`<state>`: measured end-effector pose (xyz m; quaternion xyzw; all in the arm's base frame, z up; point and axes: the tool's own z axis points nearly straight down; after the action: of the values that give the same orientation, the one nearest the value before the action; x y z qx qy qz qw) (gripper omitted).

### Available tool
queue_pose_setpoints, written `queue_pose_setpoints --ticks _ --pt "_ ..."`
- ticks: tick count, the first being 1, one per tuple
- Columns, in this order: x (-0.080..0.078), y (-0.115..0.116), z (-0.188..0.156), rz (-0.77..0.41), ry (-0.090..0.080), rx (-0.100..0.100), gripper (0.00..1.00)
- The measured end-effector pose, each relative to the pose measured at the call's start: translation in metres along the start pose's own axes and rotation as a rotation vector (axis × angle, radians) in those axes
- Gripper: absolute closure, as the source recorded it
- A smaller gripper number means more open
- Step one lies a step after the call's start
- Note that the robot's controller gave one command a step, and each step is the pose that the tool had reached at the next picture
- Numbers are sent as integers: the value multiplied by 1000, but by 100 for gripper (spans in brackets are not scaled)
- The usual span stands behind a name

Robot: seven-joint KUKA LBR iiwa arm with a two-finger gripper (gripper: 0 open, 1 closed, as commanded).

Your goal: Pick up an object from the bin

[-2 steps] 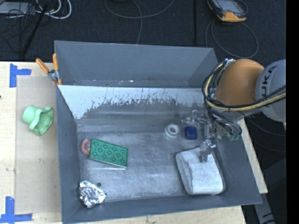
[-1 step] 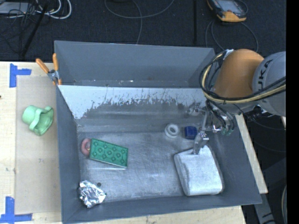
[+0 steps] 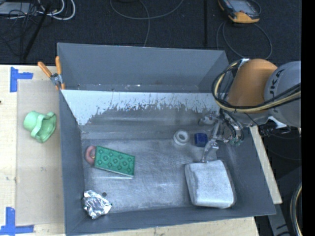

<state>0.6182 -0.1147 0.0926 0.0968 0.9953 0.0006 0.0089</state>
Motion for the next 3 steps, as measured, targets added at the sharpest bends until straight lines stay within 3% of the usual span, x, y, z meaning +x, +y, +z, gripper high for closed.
queue_pose_setpoints --ticks 1,2,3 --pt "10 12 -86 191 10 3 0" --pt "10 6 19 325 21 6 0" --pt "8 5 14 322 15 6 100"
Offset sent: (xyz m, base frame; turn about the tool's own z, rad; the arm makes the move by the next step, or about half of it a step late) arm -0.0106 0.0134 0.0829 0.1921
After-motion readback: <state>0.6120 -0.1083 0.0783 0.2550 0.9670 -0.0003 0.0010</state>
